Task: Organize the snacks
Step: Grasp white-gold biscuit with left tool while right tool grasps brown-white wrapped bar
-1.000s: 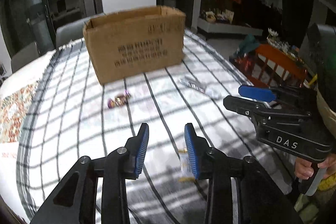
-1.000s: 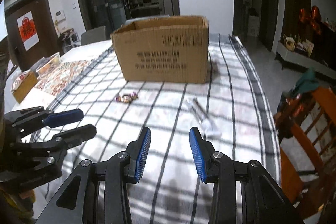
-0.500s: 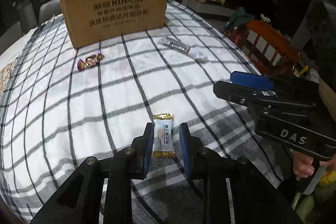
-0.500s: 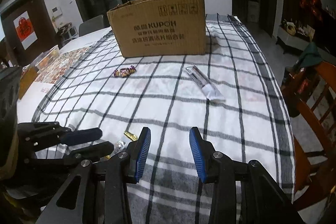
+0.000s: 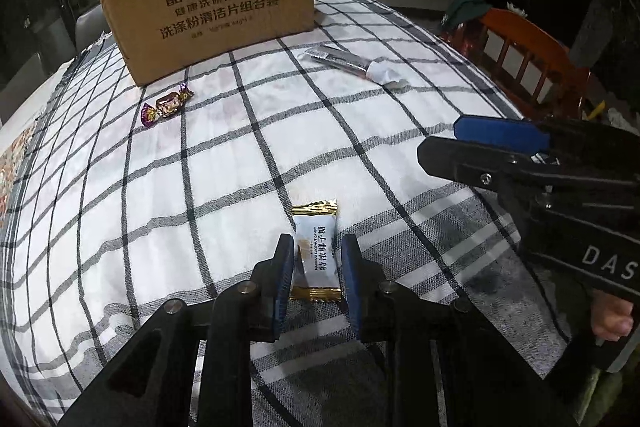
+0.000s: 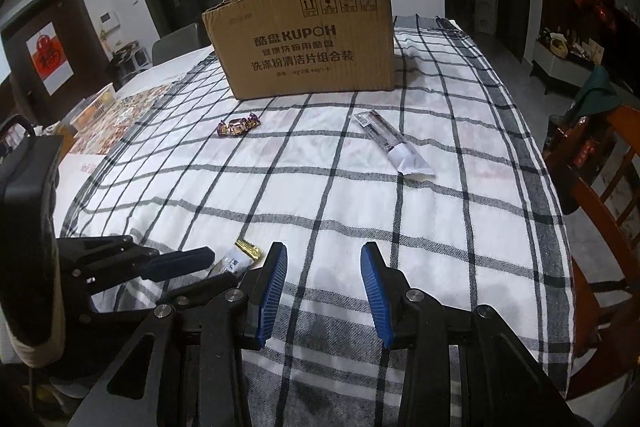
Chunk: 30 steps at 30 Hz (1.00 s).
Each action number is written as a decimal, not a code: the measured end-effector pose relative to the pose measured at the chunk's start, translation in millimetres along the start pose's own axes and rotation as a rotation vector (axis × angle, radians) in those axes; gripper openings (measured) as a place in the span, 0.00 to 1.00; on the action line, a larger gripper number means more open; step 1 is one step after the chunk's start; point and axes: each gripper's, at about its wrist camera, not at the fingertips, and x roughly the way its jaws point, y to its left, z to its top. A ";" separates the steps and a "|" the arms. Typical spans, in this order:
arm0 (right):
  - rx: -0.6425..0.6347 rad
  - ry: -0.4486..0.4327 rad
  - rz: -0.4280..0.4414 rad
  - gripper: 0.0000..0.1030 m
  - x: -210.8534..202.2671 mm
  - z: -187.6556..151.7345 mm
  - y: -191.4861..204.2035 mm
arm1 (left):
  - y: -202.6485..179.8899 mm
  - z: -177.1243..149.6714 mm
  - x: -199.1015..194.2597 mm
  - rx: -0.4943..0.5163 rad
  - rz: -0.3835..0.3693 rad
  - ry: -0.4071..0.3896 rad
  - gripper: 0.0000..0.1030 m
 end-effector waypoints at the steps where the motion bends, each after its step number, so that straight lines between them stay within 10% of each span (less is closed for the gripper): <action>1: 0.002 0.000 0.000 0.38 0.6 0.0 -0.6 | -1.7 -0.2 1.2 0.006 0.007 0.000 0.24; 30: -0.094 0.019 0.006 0.38 18.3 66.2 -25.2 | 9.7 67.7 -11.8 -0.062 -0.005 -0.106 0.20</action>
